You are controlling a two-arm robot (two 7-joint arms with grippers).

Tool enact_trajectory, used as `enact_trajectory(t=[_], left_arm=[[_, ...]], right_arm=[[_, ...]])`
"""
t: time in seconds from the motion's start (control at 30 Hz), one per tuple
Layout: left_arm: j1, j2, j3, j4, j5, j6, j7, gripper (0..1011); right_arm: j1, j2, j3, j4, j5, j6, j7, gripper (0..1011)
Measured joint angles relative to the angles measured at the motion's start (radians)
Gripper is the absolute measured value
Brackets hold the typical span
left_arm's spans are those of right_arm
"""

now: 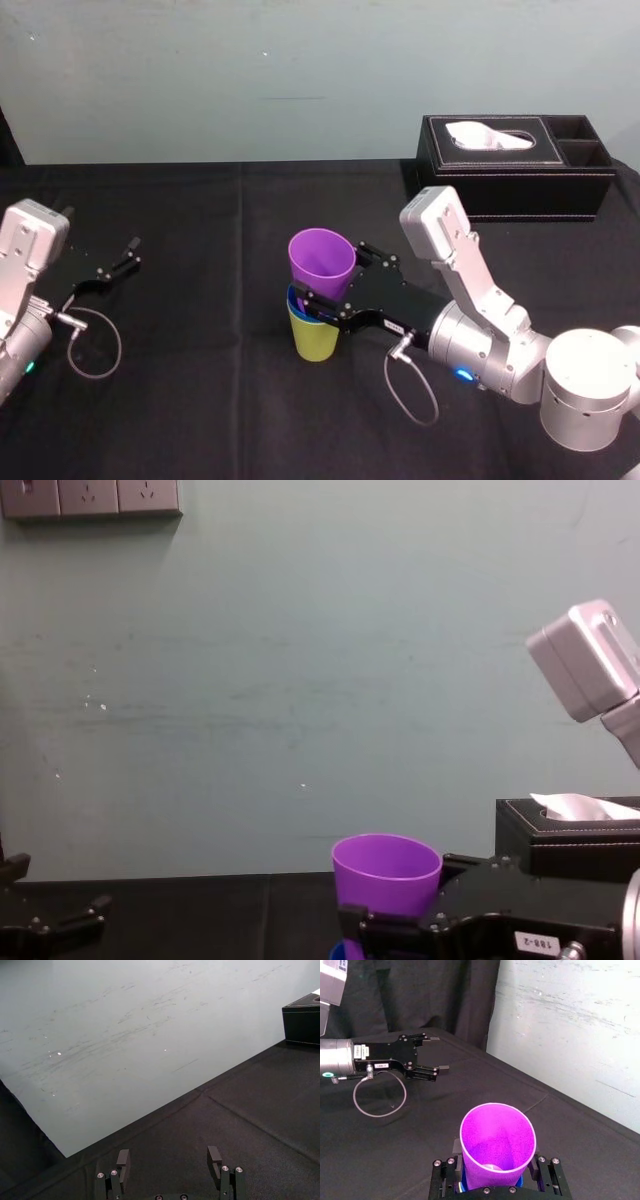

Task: Stack the three plastic cups sequentially using one hand.

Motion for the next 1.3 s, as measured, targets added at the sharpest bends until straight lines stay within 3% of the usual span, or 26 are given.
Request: enact_trajectory(t=[0.6, 0.93, 1.3], left_arm=[[0.000, 0.000, 0.000, 0.000, 0.000, 0.000, 0.000, 1010], [0.000, 0.000, 0.000, 0.000, 0.000, 0.000, 0.000, 1010], [0.000, 0.000, 0.000, 0.000, 0.000, 0.000, 0.000, 1010]], right_arm=[[0.000, -0.001, -0.001, 0.005, -0.001, -0.003, 0.005, 749], [0.000, 0.000, -0.001, 0.003, -0.001, -0.002, 0.005, 998], [0.000, 0.000, -0.001, 0.003, 0.000, -0.001, 0.005, 1004]])
